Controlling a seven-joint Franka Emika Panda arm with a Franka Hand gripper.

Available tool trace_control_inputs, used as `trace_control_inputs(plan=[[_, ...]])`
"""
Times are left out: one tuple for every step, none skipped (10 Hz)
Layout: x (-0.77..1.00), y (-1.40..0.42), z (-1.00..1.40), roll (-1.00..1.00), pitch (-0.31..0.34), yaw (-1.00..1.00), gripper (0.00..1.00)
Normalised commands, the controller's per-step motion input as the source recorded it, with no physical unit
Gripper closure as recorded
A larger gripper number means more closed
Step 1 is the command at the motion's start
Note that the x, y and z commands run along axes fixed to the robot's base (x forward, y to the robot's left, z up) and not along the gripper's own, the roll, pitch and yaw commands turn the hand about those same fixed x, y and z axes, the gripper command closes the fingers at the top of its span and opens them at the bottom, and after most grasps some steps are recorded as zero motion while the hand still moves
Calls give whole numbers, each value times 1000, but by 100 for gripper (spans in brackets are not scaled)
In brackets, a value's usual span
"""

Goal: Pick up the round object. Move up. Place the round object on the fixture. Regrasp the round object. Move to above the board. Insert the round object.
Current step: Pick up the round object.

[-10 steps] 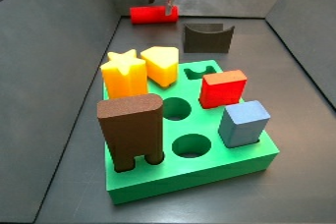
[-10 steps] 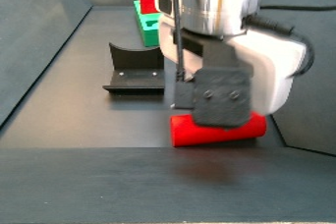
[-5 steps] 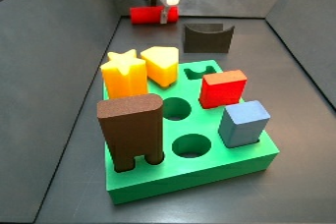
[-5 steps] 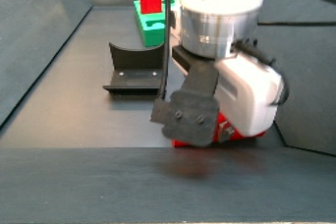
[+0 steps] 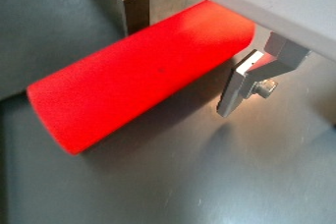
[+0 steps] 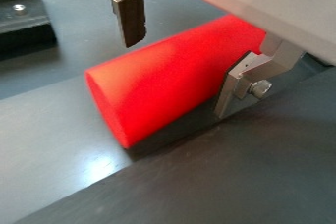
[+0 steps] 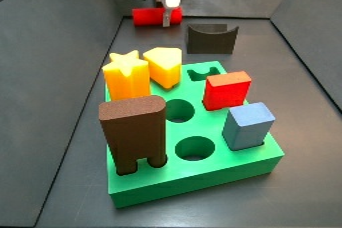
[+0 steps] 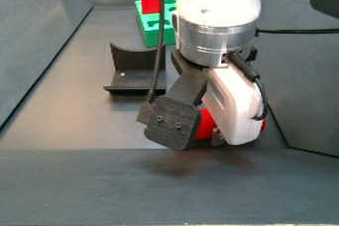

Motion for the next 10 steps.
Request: trace_control_inputs(plan=[[-89, -89, -266, -43, -74, 0, 0], [-57, -123, -123, 0, -49, 0, 0], [0, -260, 0, 64, 0, 0, 0], [0, -411, 0, 219, 0, 0, 0], [14, -560, 0, 383, 51, -9, 0], [0, -377, 0, 237, 0, 0, 0], [0, -197, 0, 87, 0, 0, 0], [-34, -117, 0, 33, -21, 0, 0], [-54, 0, 0, 0, -47, 6, 0], [-20, 0, 0, 0, -17, 0, 0]])
